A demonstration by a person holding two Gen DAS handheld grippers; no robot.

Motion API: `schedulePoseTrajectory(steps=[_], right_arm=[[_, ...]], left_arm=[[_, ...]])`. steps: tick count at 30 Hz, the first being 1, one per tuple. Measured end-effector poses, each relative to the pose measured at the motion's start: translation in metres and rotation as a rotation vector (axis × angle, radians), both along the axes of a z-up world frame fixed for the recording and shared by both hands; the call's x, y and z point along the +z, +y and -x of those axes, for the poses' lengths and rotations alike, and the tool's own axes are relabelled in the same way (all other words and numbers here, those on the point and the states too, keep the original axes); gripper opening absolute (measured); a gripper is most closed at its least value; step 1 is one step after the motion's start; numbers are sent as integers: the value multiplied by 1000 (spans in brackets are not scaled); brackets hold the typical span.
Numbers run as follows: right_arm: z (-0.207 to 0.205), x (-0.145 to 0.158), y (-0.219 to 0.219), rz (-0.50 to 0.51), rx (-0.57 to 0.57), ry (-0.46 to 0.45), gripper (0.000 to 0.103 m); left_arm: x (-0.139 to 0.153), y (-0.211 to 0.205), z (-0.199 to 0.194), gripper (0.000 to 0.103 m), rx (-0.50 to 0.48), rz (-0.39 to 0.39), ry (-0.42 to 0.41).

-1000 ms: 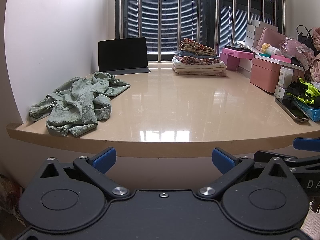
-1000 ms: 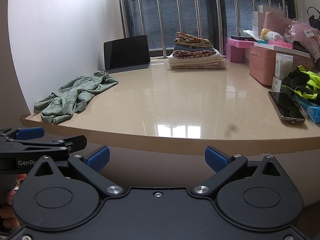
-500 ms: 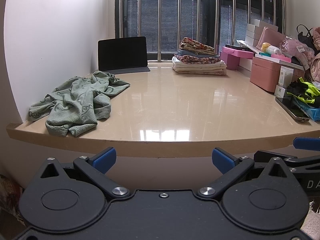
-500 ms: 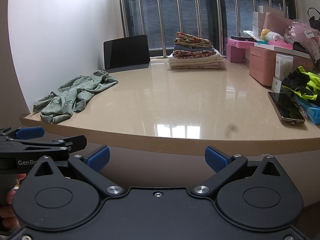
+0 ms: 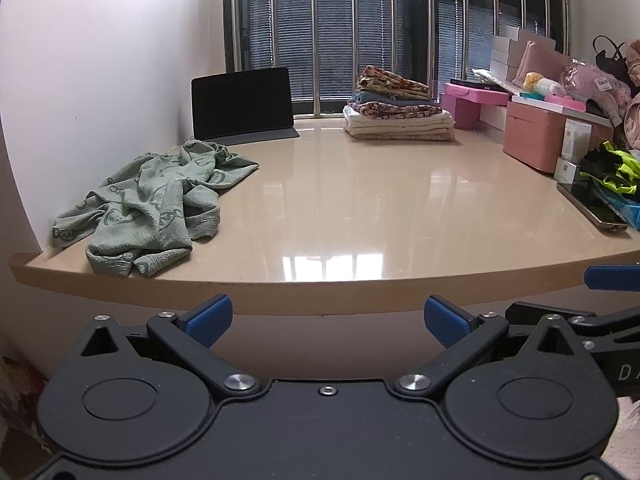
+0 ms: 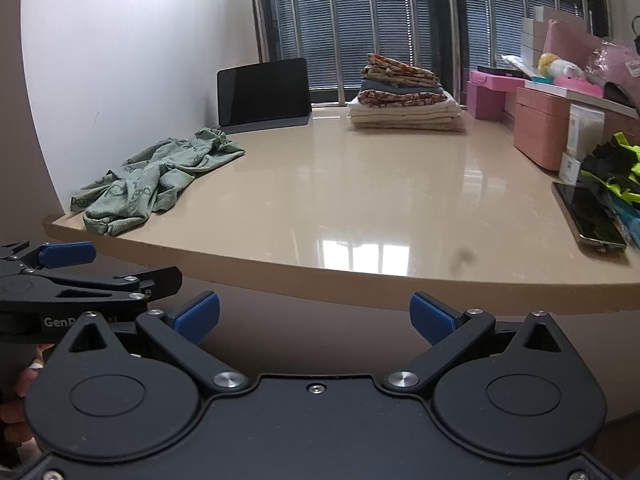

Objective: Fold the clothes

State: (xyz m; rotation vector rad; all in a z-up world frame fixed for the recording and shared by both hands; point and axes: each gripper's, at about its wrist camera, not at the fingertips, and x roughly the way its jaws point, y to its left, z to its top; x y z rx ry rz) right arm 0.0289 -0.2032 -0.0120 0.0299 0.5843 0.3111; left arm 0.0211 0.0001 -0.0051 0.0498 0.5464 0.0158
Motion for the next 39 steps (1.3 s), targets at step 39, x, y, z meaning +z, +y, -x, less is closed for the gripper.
schedulePoseTrajectory(steps=[39], right_arm=[[-140, 7, 139, 84, 326, -75, 102]], left_arm=[[4, 128, -95, 103, 378, 15, 29]])
